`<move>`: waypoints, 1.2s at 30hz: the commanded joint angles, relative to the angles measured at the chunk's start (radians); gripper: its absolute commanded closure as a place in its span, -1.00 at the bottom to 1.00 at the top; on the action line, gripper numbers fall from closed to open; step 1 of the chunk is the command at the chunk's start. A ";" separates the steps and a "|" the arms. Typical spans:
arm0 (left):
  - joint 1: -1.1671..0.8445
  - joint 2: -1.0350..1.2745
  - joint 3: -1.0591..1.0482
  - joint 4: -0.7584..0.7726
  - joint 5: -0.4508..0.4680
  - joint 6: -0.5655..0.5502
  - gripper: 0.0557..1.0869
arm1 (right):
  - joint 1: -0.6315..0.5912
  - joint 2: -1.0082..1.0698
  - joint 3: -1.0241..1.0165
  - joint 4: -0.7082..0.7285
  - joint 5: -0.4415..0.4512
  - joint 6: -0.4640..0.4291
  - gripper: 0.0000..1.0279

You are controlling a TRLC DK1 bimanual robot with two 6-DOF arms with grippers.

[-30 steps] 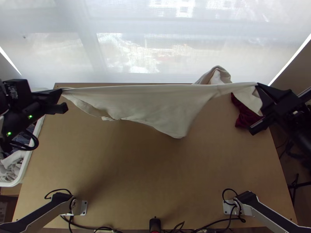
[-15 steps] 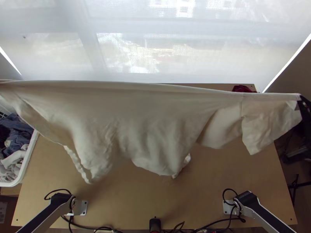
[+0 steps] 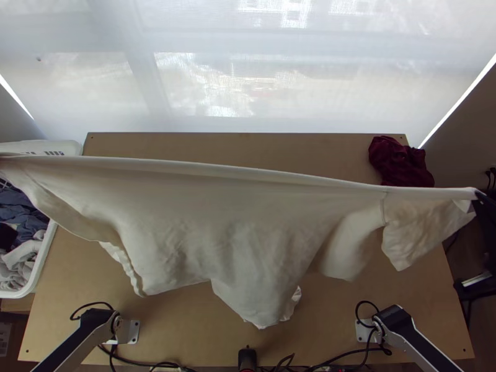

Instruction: Fold the t-shirt

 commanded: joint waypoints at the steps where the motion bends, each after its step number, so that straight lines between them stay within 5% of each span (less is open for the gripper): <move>1: 0.001 -0.021 -0.206 -0.028 0.040 -0.054 0.93 | -0.002 -0.063 -0.249 0.083 -0.012 0.059 0.95; 10: -0.080 -0.002 -0.523 0.105 0.072 -0.132 0.93 | 0.000 -0.054 -0.582 0.316 -0.009 0.139 0.95; 18: -0.163 0.114 -0.689 0.314 0.022 -0.140 0.93 | -0.002 0.153 -0.703 0.573 -0.004 0.156 0.95; 26: -0.115 0.332 -0.743 0.549 -0.004 -0.119 0.93 | -0.022 0.502 -0.640 0.797 -0.002 0.151 0.95; 36: 0.004 0.601 -0.714 0.792 -0.035 -0.111 0.93 | -0.077 0.902 -0.415 0.898 -0.004 0.150 0.95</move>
